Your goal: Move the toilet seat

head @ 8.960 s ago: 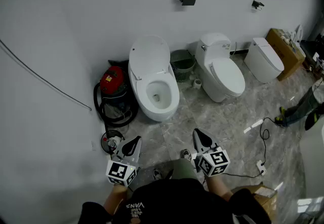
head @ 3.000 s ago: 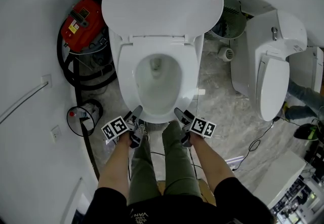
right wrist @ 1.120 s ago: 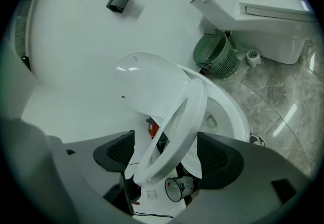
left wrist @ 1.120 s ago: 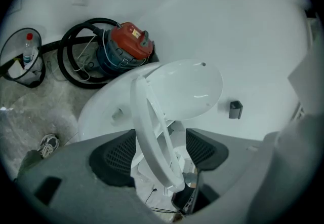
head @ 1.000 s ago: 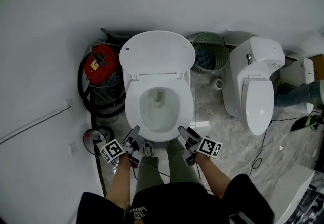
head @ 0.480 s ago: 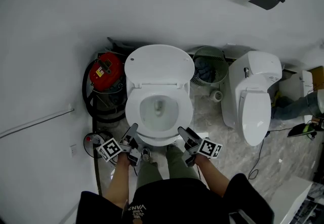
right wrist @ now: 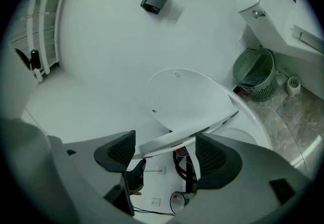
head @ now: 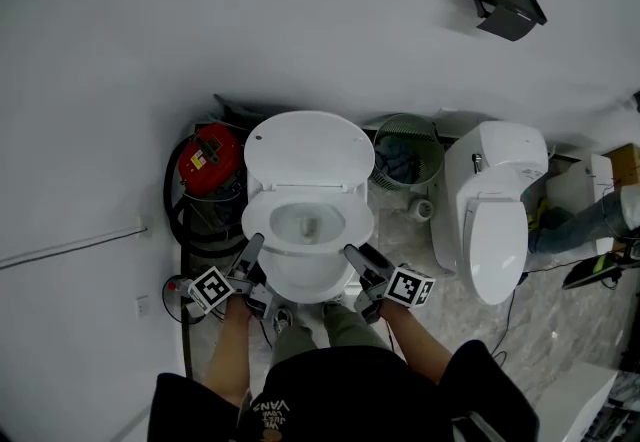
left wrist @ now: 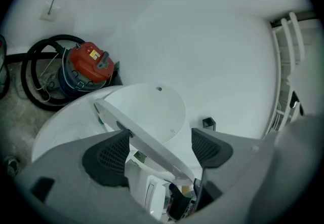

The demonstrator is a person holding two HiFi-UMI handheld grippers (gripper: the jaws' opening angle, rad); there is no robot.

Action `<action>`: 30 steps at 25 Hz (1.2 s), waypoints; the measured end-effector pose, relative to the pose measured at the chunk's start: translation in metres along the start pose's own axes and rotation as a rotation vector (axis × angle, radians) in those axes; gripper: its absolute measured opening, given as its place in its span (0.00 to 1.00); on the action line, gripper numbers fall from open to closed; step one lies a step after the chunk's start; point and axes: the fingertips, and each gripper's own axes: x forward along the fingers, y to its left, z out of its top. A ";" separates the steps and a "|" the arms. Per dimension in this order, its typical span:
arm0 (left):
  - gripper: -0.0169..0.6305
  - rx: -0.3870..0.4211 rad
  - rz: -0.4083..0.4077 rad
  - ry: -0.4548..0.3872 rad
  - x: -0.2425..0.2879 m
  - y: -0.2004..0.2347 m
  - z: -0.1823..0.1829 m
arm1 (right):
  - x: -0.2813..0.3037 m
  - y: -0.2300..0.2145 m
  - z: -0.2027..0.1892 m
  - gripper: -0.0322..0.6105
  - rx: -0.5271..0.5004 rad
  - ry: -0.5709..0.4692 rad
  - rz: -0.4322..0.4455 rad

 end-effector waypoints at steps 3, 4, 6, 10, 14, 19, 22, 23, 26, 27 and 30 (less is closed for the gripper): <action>0.62 0.017 -0.010 -0.017 0.013 -0.012 0.009 | 0.007 0.007 0.017 0.61 -0.037 0.001 0.027; 0.62 0.019 -0.022 -0.027 0.018 -0.016 0.012 | 0.010 0.009 0.021 0.61 -0.051 0.004 0.032; 0.62 0.019 -0.033 -0.051 0.024 -0.021 0.018 | 0.014 0.012 0.028 0.62 -0.079 0.012 0.041; 0.62 0.030 -0.037 -0.080 0.035 -0.028 0.028 | 0.024 0.019 0.042 0.62 -0.119 0.023 0.056; 0.62 0.027 -0.062 -0.096 0.045 -0.038 0.036 | 0.032 0.025 0.054 0.62 -0.162 0.036 0.068; 0.61 0.034 -0.124 -0.106 0.056 -0.061 0.040 | 0.042 0.028 0.070 0.62 -0.204 0.039 0.077; 0.56 0.048 -0.142 -0.110 0.057 -0.071 0.040 | 0.048 0.027 0.078 0.60 -0.225 0.038 0.068; 0.54 0.056 -0.141 -0.110 0.056 -0.074 0.040 | 0.051 0.027 0.080 0.60 -0.238 0.039 0.064; 0.49 0.054 -0.132 -0.110 0.054 -0.078 0.037 | 0.058 0.028 0.088 0.59 -0.288 0.047 0.052; 0.47 0.052 -0.135 -0.110 0.053 -0.079 0.037 | 0.061 0.028 0.090 0.59 -0.302 0.050 0.047; 0.45 0.066 -0.139 -0.114 0.046 -0.083 0.037 | 0.069 0.029 0.094 0.60 -0.341 0.055 0.037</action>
